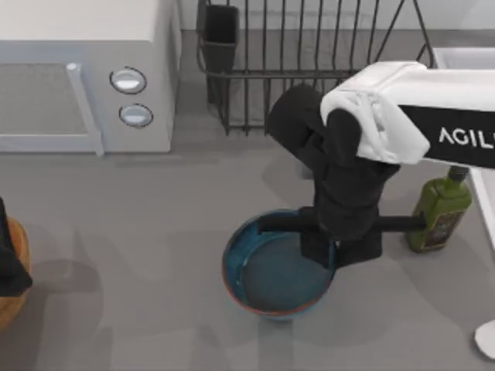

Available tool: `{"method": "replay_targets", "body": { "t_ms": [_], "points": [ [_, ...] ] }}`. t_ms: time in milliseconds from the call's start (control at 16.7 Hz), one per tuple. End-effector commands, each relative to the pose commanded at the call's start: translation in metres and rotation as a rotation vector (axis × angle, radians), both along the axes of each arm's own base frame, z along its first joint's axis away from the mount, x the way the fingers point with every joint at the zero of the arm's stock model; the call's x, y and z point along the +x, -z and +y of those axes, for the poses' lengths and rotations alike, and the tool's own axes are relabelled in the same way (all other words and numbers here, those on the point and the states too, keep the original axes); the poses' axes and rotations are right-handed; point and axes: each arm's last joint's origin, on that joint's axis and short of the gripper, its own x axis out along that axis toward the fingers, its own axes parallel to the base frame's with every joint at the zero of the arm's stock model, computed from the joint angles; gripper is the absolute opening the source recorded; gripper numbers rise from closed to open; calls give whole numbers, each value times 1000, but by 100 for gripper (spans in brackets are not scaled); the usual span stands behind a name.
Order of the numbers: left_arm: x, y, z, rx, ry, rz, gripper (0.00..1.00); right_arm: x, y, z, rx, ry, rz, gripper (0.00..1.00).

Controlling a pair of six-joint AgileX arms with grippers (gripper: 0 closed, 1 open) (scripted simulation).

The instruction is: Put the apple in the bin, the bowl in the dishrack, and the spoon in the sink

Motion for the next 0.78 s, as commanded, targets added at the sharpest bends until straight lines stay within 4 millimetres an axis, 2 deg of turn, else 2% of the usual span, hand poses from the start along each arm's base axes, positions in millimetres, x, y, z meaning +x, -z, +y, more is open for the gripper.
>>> {"method": "replay_targets", "body": {
  "t_ms": [360,480,780],
  "points": [
    [0,0,0,0,0,0,100,-3,-64,-3,-4,-1,5,0],
    [0,0,0,0,0,0,100,-3,-70,-4,0,-2,0,0],
    [0,0,0,0,0,0,100,-6,-71,1,0,-28,-20,0]
  ]
}}
